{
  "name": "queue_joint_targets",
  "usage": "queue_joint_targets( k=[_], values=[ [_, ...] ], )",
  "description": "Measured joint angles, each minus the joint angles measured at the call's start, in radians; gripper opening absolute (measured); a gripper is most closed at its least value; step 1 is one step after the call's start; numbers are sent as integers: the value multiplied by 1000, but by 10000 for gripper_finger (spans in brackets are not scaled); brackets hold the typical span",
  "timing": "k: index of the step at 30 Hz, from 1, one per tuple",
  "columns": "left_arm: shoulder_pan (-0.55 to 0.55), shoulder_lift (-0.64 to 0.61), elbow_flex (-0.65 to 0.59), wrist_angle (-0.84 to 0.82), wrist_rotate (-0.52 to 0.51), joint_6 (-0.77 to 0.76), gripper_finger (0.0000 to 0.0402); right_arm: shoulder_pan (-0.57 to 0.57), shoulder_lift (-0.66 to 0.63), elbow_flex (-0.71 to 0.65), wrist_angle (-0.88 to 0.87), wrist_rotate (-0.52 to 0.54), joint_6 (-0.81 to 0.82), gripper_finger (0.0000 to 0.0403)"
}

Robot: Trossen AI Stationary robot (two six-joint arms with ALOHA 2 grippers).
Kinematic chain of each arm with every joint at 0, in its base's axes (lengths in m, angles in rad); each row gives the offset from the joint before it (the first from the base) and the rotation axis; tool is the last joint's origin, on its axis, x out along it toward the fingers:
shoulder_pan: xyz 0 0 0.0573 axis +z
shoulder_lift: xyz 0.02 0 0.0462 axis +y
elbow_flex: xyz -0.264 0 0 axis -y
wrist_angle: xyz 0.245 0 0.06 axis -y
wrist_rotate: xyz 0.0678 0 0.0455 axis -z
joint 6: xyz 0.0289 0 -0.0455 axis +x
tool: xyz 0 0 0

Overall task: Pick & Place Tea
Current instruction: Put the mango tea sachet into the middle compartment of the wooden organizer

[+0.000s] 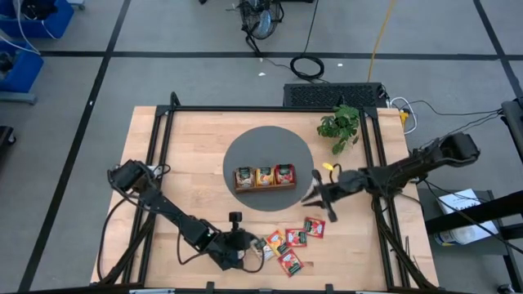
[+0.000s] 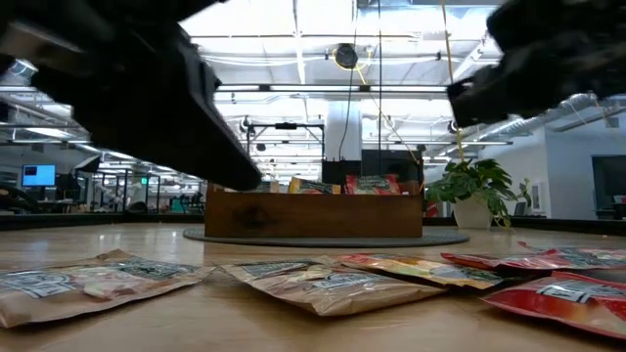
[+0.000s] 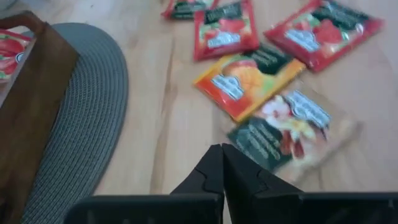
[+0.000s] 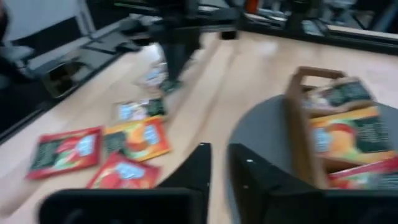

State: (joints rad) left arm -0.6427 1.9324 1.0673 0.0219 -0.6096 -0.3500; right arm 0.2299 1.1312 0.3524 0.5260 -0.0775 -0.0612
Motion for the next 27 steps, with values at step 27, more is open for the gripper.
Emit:
queue_joint_targets(
  k=[27],
  values=[
    [-109,-4,3,114,217,90,17,248,439,83,405,100,-11,1]
  ],
)
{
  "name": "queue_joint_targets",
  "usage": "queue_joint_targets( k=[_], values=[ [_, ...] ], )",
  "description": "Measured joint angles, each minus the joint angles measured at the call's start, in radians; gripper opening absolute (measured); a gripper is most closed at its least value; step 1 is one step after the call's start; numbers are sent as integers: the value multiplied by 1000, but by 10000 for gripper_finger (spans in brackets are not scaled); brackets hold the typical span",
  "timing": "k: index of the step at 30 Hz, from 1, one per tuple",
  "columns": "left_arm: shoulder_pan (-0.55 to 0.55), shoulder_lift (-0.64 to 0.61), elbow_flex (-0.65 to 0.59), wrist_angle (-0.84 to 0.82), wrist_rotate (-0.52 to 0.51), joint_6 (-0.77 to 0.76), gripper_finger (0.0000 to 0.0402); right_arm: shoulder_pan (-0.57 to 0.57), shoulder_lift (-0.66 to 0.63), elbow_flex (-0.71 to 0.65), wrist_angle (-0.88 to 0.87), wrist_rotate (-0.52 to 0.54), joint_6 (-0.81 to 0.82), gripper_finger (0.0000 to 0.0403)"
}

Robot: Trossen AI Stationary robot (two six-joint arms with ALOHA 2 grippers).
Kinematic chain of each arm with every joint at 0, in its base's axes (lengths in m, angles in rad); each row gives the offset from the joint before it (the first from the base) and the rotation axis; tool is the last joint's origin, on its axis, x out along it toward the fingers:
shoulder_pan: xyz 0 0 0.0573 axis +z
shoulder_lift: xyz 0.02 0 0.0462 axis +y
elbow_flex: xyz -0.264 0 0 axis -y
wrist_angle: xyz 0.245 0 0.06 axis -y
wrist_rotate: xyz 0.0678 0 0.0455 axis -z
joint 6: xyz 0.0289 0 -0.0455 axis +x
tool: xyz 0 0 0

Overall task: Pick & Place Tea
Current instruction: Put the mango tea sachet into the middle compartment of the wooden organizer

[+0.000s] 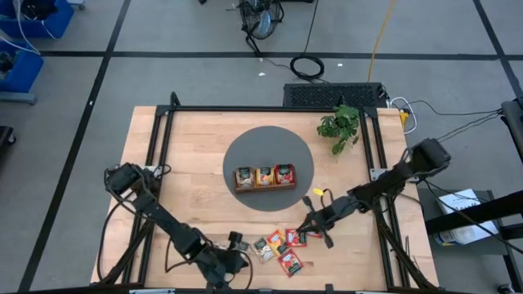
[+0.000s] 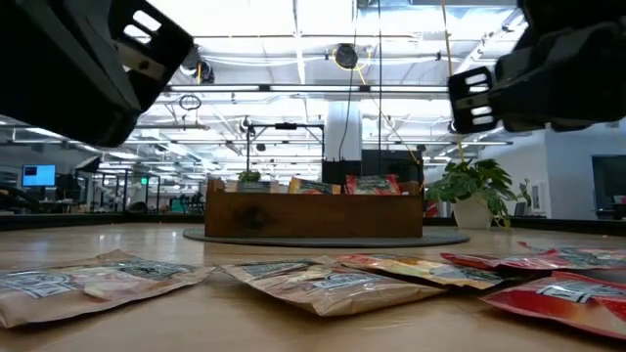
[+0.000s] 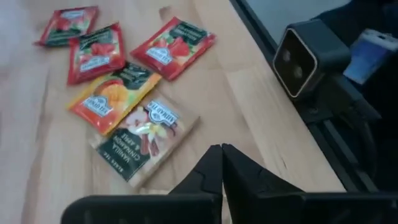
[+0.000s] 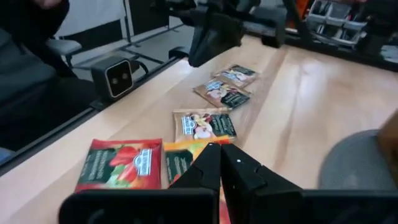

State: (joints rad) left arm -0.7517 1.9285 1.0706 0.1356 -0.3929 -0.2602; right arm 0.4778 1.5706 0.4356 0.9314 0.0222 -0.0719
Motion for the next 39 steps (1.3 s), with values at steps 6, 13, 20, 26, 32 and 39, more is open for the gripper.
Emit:
queue_joint_targets(
  k=[6,13,20,26,32,39],
  values=[
    [40,0,0,-45,29,-109,18,-7,159,143,0,-152,-1,1],
    [88,2,0,-87,20,-159,15,-10,285,237,-1,-203,-40,0],
    [120,4,-1,-29,-38,-163,47,-44,293,237,-26,-201,25,0],
    [187,44,3,117,48,-143,16,-74,293,236,-118,-155,114,0],
    [223,65,1,98,39,-154,20,-63,293,235,-173,-157,121,0],
    [249,92,4,118,64,-180,31,-76,293,236,-204,-151,124,0]
  ],
)
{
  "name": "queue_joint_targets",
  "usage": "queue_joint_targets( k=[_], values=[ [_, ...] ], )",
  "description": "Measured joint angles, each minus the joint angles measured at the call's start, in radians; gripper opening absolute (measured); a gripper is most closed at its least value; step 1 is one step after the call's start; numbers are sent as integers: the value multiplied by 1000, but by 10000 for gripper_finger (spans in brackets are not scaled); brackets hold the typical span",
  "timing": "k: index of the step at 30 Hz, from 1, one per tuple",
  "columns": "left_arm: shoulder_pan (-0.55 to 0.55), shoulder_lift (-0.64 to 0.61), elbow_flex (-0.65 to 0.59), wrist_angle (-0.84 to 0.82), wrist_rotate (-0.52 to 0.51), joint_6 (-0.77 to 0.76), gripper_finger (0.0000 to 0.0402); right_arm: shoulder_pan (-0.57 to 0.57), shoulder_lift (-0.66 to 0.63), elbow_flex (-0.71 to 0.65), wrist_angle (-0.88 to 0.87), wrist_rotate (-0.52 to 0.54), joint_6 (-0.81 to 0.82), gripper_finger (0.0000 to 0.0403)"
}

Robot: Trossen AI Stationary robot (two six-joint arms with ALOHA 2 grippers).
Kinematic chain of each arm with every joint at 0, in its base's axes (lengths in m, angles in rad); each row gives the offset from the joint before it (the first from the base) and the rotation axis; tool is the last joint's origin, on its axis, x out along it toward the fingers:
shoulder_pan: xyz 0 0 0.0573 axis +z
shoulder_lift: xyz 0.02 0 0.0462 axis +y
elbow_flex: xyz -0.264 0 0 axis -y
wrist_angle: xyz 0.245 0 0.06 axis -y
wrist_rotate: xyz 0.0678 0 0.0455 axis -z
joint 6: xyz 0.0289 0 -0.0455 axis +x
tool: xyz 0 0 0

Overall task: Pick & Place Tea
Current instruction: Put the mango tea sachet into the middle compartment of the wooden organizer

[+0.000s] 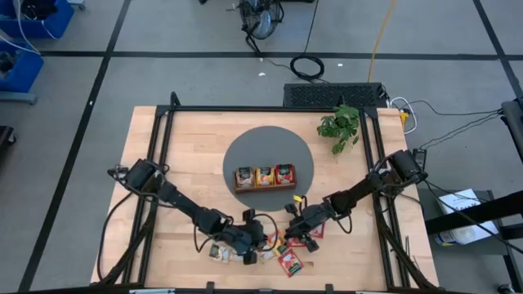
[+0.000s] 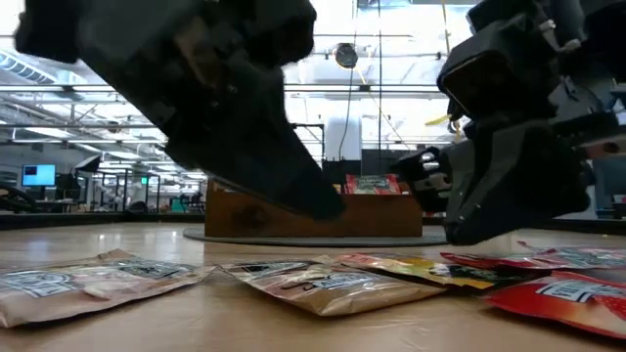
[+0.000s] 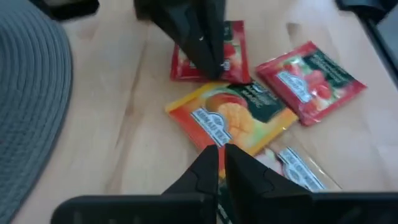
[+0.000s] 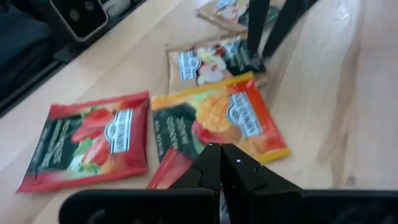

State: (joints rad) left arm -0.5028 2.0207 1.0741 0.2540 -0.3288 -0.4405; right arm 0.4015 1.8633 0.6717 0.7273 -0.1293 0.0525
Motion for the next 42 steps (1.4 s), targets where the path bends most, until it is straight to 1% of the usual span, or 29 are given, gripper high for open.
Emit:
queue_joint_targets(
  k=[4,7,9,14,19,23,27,29,31,35,37,40,42],
  values=[
    [18,41,20,-10,41,-12,12,-12,6,32,-7,3,0,0],
    [20,50,36,-29,59,-3,4,-25,39,69,-32,2,0,0],
    [19,55,44,-23,67,5,11,-34,62,88,-77,2,13,0],
    [6,55,43,-43,66,12,34,-49,102,113,-89,38,30,0],
    [-9,55,42,-35,103,19,35,-53,109,114,-69,47,-3,0],
    [-25,55,42,5,108,87,37,-53,109,114,-36,35,-43,0],
    [-39,55,42,38,103,165,36,-52,111,119,-35,19,-41,0],
    [-43,55,42,50,99,193,35,-48,111,122,-35,-10,-53,0],
    [-43,55,42,52,87,208,35,-41,111,124,-28,-12,-64,0],
    [-42,55,42,56,11,252,35,-25,75,124,-64,51,-58,0],
    [-42,55,42,56,-34,282,35,-4,47,124,-99,105,-65,0],
    [-37,59,42,61,-47,301,35,53,10,124,-126,202,-99,0],
    [-36,65,42,69,-51,303,35,84,-10,124,-147,242,-103,0]
  ],
)
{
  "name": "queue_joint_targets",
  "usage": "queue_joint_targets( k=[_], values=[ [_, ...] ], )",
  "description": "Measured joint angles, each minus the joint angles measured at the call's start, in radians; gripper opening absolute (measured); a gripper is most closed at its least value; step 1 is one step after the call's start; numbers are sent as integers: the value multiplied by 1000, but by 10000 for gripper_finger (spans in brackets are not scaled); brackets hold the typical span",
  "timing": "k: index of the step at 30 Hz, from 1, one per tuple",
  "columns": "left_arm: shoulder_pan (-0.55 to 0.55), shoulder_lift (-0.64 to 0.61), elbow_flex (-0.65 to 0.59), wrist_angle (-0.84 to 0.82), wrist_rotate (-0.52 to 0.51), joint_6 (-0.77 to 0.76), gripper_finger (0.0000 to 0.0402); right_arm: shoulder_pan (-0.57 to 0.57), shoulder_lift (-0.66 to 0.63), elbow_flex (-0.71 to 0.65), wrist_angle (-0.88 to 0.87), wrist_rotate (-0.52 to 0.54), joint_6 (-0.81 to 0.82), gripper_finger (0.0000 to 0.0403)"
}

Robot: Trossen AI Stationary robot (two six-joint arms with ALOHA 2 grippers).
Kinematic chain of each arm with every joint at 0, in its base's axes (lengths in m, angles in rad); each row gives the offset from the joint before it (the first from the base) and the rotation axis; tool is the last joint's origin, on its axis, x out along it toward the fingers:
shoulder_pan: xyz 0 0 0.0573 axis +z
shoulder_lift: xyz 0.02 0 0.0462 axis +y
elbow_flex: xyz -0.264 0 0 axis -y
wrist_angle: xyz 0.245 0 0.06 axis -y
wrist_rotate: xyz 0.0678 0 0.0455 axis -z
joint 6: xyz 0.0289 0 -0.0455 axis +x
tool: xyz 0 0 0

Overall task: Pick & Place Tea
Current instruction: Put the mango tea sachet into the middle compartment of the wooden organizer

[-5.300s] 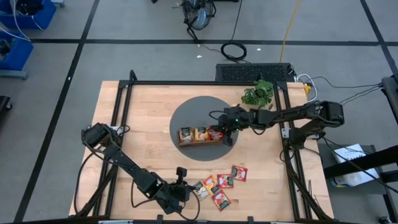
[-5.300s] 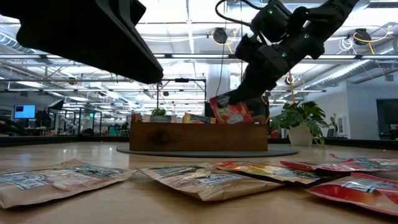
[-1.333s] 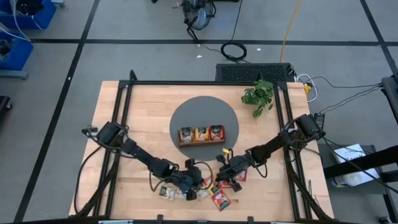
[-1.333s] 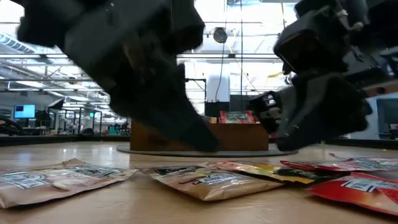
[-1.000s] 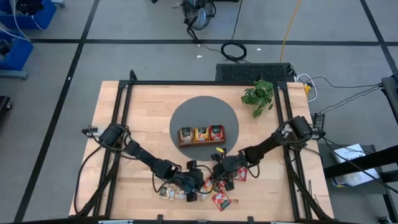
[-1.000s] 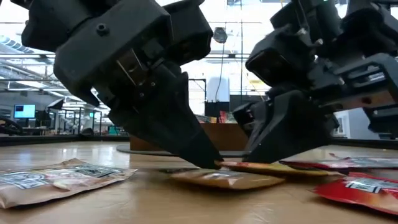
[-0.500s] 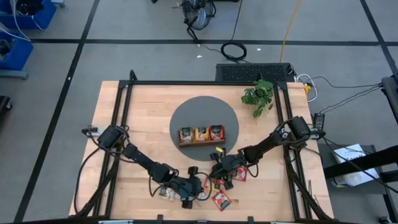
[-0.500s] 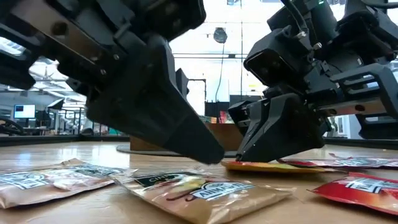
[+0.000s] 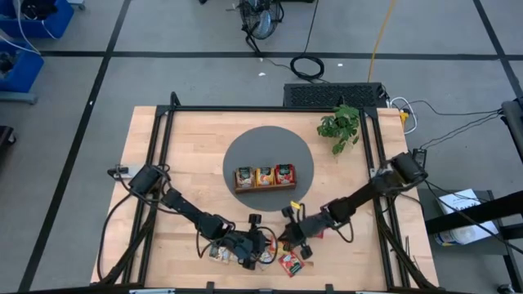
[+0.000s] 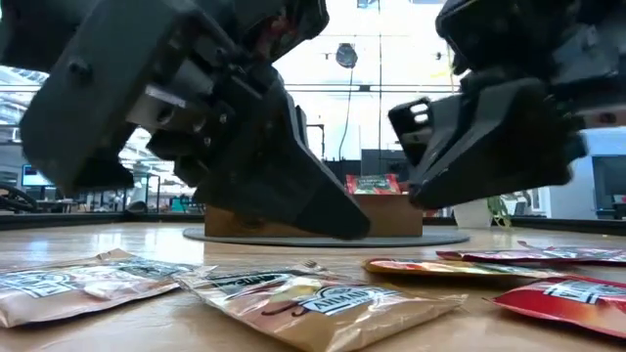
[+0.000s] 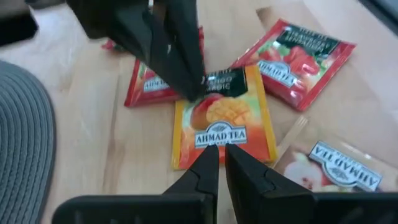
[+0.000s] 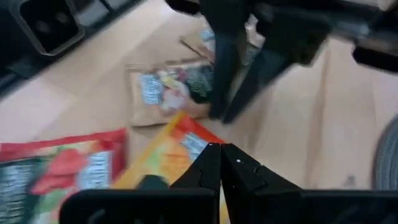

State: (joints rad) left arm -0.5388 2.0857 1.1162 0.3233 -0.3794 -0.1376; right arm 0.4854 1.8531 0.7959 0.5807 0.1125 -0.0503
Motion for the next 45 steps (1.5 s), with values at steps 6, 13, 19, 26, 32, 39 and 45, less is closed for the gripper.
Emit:
queue_joint_targets(
  k=[6,13,19,26,32,39,45],
  values=[
    [8,7,0,16,4,5,35,36,-13,0,-158,72,85,0],
    [24,8,-1,26,13,1,35,70,-15,2,-296,308,125,0],
    [32,29,-1,47,42,5,35,73,-16,2,-314,315,126,0],
    [47,81,1,112,96,-2,35,67,-19,1,-476,370,251,0],
    [46,80,1,96,97,-22,35,93,-84,-34,-530,473,301,0],
    [47,80,1,75,91,-68,35,161,-262,-98,-486,337,299,0],
    [47,80,1,67,90,-86,35,179,-283,-160,-326,160,345,0]
  ],
)
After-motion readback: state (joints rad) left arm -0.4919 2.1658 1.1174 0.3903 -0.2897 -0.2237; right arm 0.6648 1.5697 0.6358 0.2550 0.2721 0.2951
